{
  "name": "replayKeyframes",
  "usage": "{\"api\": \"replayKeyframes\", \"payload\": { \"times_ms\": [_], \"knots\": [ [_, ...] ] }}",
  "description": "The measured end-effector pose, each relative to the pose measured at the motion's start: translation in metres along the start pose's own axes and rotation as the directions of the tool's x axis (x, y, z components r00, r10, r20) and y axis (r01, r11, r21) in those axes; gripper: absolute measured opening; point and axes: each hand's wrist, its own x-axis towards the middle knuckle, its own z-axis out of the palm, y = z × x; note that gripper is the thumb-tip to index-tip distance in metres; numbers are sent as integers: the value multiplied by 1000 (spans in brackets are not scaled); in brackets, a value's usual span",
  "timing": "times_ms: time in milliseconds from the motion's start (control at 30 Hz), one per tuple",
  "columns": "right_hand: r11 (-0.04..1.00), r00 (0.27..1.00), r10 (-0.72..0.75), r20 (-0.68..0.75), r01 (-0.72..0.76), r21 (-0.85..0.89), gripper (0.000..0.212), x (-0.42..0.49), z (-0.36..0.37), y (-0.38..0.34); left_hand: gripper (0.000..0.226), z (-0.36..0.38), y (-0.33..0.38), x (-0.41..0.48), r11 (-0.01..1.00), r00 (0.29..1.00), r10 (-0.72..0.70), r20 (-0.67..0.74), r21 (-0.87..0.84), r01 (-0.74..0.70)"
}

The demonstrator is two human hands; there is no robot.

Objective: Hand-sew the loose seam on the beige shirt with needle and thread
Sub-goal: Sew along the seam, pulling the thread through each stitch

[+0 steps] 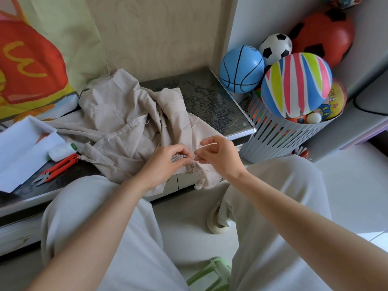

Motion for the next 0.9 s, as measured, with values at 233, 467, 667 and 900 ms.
{"api": "replayKeyframes", "payload": {
  "times_ms": [233, 467, 667, 900],
  "knots": [
    [985, 999, -35, 17, 38, -170, 11, 1, 7, 2, 21, -2, 0, 1, 1000, 998, -13, -58, 9, 13],
    [967, 997, -61, 47, 71, -245, 8, -2, 11, -2, 20, -3, 2, 0, 1000, 996, 1, -90, 10, 0],
    [928, 980, -114, 164, 163, -334, 20, -11, 10, -6, 17, -4, 1, 1, 1000, 991, 18, -132, -3, -19],
    [904, 971, -177, 158, 224, -365, 20, -13, 14, -5, 14, -3, 4, 1, 994, 994, -26, -107, -109, 14]
  ]
}}
